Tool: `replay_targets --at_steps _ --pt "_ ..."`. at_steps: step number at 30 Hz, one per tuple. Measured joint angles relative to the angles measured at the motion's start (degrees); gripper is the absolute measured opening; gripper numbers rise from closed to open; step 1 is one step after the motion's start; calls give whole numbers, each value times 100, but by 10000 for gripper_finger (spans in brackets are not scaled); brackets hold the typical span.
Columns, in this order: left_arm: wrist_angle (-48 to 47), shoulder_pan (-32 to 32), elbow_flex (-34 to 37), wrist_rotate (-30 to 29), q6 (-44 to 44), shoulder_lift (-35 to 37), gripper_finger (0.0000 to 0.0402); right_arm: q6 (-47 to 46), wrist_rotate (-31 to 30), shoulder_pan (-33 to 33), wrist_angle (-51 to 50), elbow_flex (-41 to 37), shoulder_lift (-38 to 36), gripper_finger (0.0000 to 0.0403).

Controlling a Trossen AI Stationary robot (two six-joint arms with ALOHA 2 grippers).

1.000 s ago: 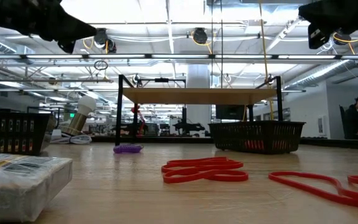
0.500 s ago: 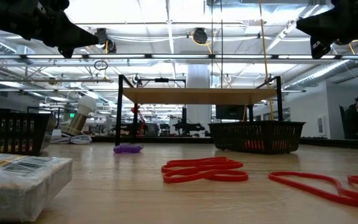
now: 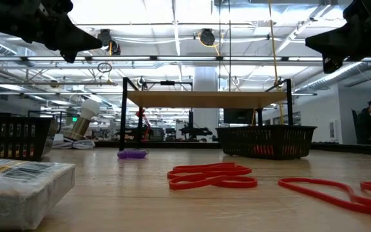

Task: Pick & Place Office Desk Supplies
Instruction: Put the red rubber band into the left black bin

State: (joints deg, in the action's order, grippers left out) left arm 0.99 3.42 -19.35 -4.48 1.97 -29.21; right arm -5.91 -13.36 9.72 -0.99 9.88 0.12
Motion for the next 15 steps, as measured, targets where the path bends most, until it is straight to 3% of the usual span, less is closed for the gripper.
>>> replay_targets --at_steps 5,11,15 --pt "-223 0 2 -28 163 -2 2 85 -16 0 284 -222 -2 0" --pt "-259 0 2 -66 158 -2 3 267 -166 0 1533 -773 18 0" --pt "-308 0 2 -141 284 -15 6 213 -161 0 1545 -878 31 0"
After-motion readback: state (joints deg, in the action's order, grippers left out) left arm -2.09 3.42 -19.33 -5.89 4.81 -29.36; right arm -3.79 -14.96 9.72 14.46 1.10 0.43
